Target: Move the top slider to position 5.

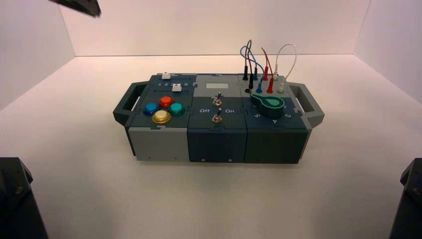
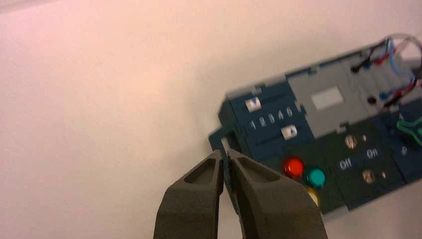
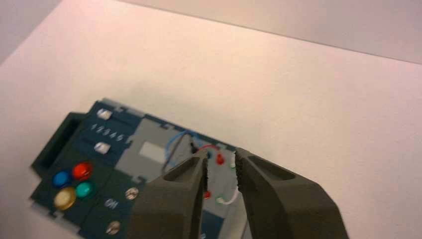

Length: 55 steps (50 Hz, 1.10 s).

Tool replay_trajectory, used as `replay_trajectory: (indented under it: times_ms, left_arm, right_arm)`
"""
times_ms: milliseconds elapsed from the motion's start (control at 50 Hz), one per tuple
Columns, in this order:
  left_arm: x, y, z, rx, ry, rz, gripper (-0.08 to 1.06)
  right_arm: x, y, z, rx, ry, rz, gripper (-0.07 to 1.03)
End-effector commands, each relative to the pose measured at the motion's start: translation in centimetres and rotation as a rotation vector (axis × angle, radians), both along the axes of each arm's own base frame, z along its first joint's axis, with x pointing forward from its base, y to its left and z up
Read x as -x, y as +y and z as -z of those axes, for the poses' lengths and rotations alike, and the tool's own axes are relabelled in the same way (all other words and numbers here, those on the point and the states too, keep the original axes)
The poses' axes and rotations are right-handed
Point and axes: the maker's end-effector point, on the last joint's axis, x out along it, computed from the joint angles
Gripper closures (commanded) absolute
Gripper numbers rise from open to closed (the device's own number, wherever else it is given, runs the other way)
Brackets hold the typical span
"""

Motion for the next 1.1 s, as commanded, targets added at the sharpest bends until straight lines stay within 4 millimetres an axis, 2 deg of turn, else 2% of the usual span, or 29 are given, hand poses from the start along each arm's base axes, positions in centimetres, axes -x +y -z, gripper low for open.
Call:
replay_trajectory:
  times_ms: [20,220,320,440,760,1100]
  left_arm:
    - [-0.6,-0.9,-0.7,0.009,0.001,0.023,0.92]
    - [-0.9,-1.9,-0.2,0.037,0.063,0.034,0.96]
    - [-1.1,-2.2,0.3,0.031,0.08,0.043,1.01]
    - [-1.5,-2.7,0.9,0.026,0.103,0.055,1.01]
    - [-3.7,-3.2,3.6,0.023,0.183,0.026,1.01]
    - [-5.6,-4.6,6.0,0.074,0.277,-0.014,1.01]
  right_arm:
    - [0.1,1.4,-1.2,-0.017,0.008,-0.04,0.7]
    - [0.3,3.3,-0.7,0.003,0.12,-0.148,0.74]
    - [-0.3,4.2,-0.8,0.012,0.152,-0.175,0.74]
    - [-0.9,4.7,-0.4,0.038,0.185,-0.192,0.77]
    - [-2.2,5.8,1.0,0.106,0.249,-0.254,0.98]
    - [-1.5,8.4,2.8,0.138,0.308,-0.374,0.98]
